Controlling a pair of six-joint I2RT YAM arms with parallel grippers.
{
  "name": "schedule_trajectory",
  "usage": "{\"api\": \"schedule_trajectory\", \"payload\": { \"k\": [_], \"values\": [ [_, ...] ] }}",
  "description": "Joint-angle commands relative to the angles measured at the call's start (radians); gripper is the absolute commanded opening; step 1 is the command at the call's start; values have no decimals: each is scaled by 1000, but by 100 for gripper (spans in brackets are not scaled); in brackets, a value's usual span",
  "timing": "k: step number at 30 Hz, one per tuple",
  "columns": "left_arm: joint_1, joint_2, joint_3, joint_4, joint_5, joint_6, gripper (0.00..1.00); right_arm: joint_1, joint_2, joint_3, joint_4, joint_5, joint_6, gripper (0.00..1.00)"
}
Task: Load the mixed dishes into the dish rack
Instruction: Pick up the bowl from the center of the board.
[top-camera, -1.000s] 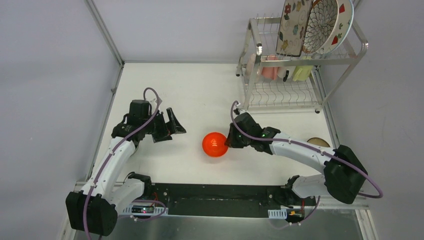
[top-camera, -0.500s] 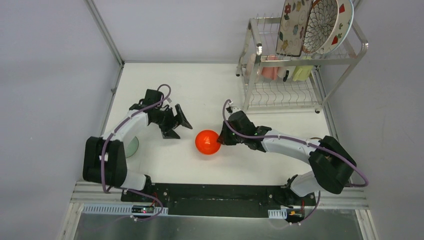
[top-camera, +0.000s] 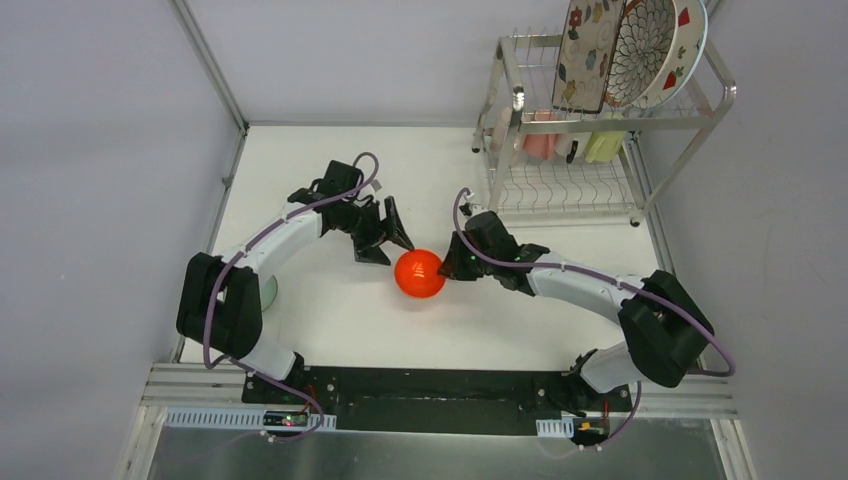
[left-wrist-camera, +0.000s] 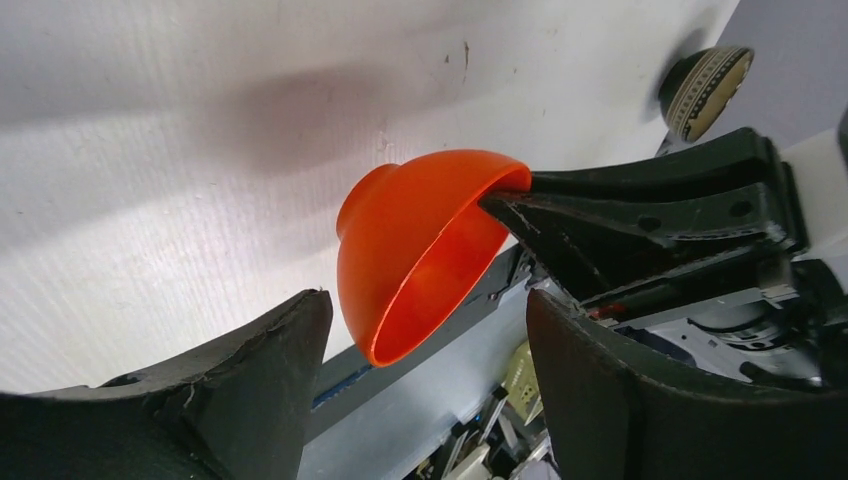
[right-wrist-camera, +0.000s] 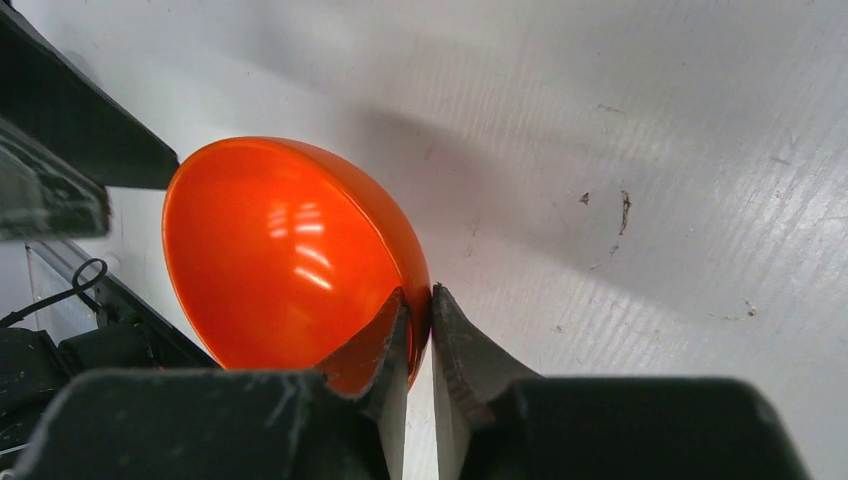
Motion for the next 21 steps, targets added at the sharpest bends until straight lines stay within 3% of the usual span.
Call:
{"api": "schedule_trajectory", "payload": {
  "k": [1,8,11,16,19,21],
  "values": [
    [-51,7,-1,-7,-59,-13,73,-10,-66,16,31,-7,-7,13],
    [-72,5,-36,-6,-123,22,63,-11,-92,-13,51,25,15,14],
    [-75,23,-50,-6,-126,47,54,-12,-108,-19,56,43,33,14],
    [-75,75,-25,-17,-51,98,21,-10,-110,-46,127,13,81,17],
    [-76,86,3,-36,-42,117,1,-9,-111,-50,162,-25,86,25],
    [-75,72,8,-40,-47,119,0,-8,-120,-43,156,-41,93,37]
  ]
}}
